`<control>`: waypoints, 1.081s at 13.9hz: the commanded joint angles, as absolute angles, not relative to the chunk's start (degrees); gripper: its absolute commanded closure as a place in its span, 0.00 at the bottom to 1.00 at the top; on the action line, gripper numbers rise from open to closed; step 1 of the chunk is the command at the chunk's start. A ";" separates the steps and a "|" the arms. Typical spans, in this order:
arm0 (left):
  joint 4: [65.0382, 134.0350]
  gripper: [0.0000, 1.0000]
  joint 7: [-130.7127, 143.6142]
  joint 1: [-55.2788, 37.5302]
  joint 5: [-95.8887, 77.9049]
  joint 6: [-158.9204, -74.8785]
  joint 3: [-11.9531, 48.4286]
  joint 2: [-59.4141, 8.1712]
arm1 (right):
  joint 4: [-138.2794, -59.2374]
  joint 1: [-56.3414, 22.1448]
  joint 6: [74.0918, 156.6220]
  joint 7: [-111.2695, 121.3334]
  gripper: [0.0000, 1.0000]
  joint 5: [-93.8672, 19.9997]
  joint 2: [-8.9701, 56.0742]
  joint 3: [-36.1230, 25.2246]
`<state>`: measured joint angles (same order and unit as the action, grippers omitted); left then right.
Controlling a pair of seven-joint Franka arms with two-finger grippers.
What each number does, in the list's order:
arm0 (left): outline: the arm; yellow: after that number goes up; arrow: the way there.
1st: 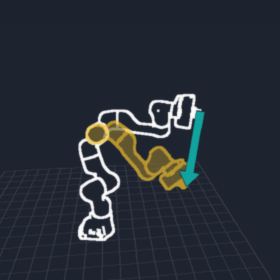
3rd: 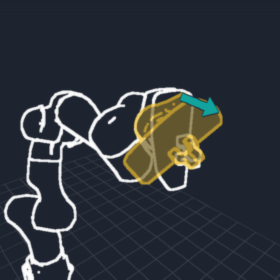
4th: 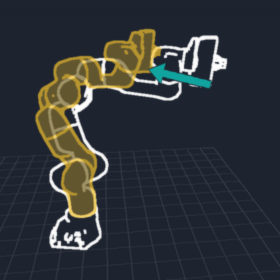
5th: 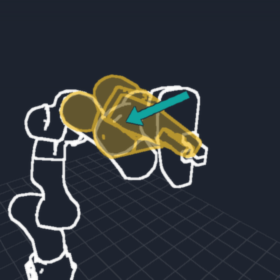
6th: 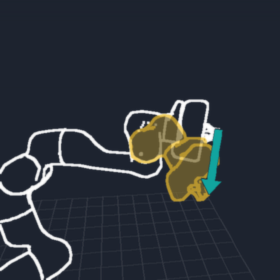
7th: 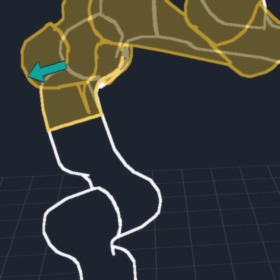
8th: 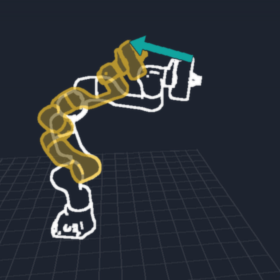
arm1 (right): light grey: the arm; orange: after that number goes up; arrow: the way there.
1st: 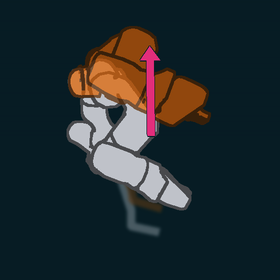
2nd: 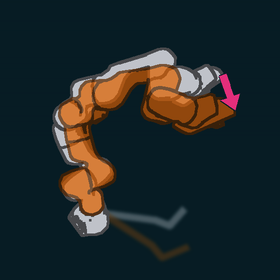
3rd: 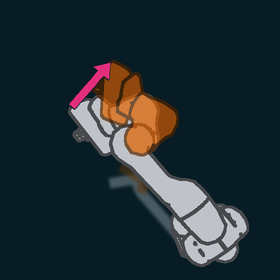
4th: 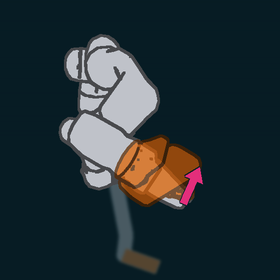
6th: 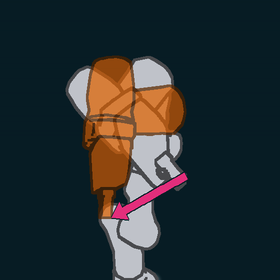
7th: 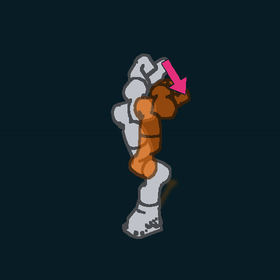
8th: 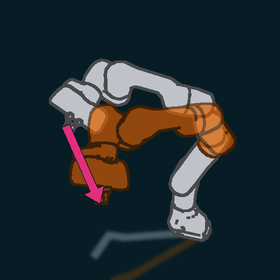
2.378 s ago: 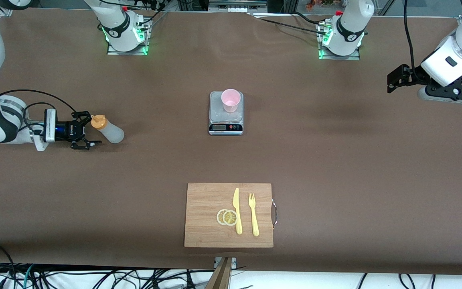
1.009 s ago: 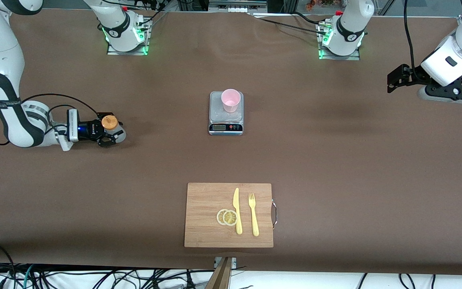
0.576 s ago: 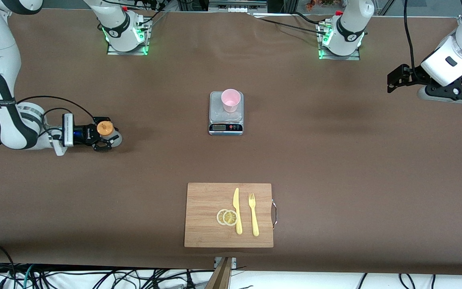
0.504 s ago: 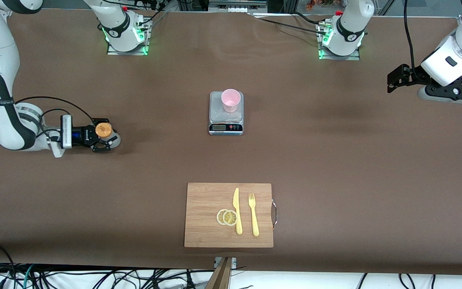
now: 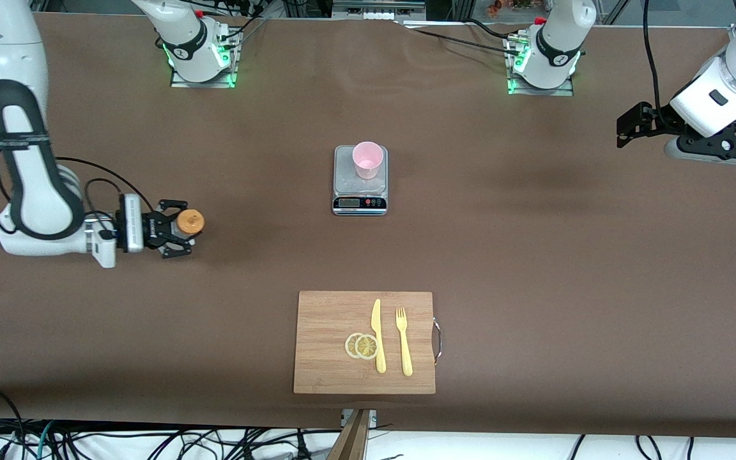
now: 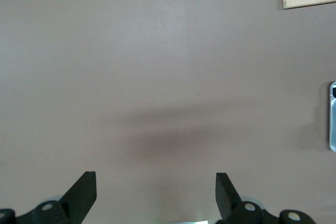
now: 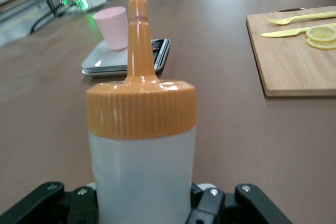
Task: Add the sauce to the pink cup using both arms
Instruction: 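Grasp the white squeeze bottle with the right gripper and lift it, then carry the bottle with the right gripper over the pink cup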
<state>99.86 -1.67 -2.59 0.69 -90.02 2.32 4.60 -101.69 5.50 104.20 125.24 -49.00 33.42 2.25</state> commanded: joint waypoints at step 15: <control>98.09 0.00 -3.95 -2.20 -0.62 -88.86 2.29 3.69 | -102.30 -24.16 119.27 77.90 1.00 -17.34 23.56 2.11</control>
